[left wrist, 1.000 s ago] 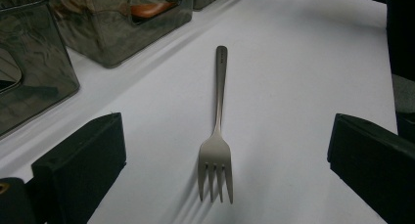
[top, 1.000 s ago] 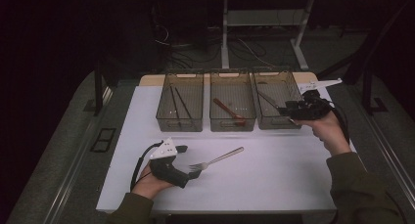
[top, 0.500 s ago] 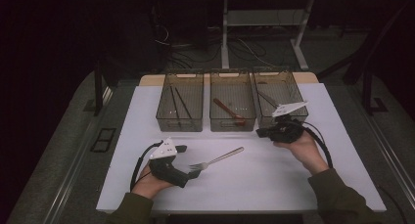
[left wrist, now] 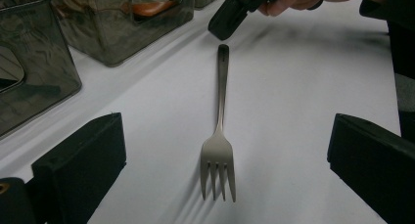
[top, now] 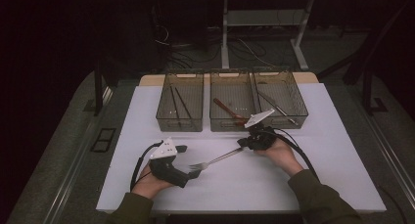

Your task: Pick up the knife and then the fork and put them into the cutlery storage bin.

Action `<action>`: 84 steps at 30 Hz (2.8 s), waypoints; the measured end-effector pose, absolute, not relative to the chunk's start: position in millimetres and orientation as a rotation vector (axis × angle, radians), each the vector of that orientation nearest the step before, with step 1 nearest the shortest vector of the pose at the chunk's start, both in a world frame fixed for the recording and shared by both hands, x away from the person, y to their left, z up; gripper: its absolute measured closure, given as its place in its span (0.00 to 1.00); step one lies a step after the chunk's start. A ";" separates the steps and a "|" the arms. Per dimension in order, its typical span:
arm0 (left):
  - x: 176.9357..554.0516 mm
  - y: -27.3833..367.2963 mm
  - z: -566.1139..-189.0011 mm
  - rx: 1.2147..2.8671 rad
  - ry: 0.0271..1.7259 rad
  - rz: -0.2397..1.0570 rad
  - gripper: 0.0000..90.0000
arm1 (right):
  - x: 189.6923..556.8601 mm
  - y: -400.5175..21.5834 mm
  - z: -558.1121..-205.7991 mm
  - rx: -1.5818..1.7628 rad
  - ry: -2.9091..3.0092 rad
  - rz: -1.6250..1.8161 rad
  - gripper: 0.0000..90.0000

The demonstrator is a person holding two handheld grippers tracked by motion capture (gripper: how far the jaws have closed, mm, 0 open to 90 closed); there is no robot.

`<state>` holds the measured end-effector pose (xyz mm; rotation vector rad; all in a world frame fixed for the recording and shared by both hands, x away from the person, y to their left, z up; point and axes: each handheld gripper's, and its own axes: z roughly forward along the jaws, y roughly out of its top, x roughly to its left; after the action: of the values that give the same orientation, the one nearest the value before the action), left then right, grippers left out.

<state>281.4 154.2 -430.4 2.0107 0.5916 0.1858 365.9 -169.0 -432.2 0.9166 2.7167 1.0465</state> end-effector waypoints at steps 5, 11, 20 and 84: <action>281.7 154.4 -430.8 2.010 0.591 0.186 0.00 | 368.7 -161.5 -438.6 0.911 2.722 1.014 0.99; 281.6 154.6 -430.5 2.008 0.590 0.187 0.00 | 368.3 -157.6 -440.4 0.907 2.736 0.987 0.99; 281.3 154.8 -430.1 2.005 0.593 0.187 0.00 | 358.9 -160.0 -436.8 0.878 2.819 0.935 0.99; 282.2 153.9 -430.6 2.004 0.593 0.181 0.00 | 341.6 -49.9 -416.8 0.147 3.156 0.153 0.91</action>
<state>282.2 153.9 -430.6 2.0042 0.5934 0.1810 341.6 -49.9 -416.8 0.1471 3.1561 0.1530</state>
